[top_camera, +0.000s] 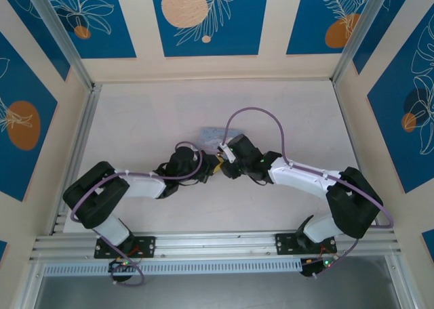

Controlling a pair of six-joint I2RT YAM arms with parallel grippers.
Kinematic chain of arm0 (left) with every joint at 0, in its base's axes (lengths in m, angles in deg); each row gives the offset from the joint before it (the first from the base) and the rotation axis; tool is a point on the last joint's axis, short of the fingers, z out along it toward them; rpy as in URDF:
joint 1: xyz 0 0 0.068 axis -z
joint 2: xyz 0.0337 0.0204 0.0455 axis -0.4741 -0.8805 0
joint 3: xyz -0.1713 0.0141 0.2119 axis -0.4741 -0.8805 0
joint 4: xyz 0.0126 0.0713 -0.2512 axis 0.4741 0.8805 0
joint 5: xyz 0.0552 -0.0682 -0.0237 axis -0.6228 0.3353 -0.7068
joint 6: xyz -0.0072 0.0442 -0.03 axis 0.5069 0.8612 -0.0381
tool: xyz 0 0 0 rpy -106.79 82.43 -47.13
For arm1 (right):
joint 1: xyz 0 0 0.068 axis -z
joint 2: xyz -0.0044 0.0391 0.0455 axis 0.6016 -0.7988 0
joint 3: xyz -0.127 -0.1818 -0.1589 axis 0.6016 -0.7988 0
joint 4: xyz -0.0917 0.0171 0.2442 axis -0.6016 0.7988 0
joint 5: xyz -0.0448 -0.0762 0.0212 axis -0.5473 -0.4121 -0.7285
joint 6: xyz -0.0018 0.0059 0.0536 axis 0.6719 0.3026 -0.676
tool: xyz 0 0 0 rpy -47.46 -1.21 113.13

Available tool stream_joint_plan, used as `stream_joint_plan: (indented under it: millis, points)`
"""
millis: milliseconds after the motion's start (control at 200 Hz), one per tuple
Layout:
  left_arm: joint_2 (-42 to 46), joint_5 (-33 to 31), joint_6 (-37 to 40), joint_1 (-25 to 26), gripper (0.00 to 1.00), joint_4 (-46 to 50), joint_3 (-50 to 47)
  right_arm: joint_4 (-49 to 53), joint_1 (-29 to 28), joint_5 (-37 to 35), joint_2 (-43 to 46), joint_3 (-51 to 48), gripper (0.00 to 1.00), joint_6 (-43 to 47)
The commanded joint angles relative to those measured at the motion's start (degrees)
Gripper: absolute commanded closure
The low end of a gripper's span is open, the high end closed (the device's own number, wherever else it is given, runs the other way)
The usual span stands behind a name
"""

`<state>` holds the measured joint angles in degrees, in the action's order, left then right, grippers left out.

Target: Unlock the padlock with the key

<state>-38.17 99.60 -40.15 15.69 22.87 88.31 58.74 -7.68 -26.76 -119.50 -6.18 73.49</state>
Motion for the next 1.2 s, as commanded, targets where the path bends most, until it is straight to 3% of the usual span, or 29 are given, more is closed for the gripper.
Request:
stream_joint_plan:
  millis: [0, 280, 650, 690, 800, 865, 1005, 1190]
  points:
    - [1.46, 1.98, 1.86, -0.57, 1.0, -1.77, 1.94, -0.98, -0.25, -2.27, -1.13, 1.43, 0.66, 0.57]
    - [1.46, 2.24, 2.25, -0.52, 1.0, -1.42, 1.57, -1.62, 0.1, -2.11, -1.95, 3.23, 0.74, -1.33]
    - [1.28, 2.12, 2.17, -0.56, 1.0, -2.63, -0.36, -1.44, 0.98, 6.96, -1.48, 4.6, 0.9, -3.73]
    - [1.21, 2.1, 2.11, -0.52, 1.0, -2.86, -0.55, -1.09, 1.08, 8.11, -1.23, 4.59, 0.88, -3.93]
    - [1.02, 1.73, 2.52, -0.62, 1.0, -2.57, -0.77, 0.27, 1.4, 11.16, 0.37, 4.18, 0.66, -4.74]
    - [0.93, 1.64, 3.6, -0.71, 1.0, -1.38, -0.89, 1.4, 1.97, 12.19, 2.26, 3.53, 0.6, -6.28]
    - [1.73, 1.36, 10.32, -0.82, 1.0, 5.9, -0.3, 1.8, 3.65, 14.73, 6.61, 0.37, 0.54, -12.42]
    - [5.47, 0.06, 24.89, -0.82, 1.0, 18.36, 0.82, -2.07, 3.89, 18.92, 8.77, -5.08, 0.52, -22.97]
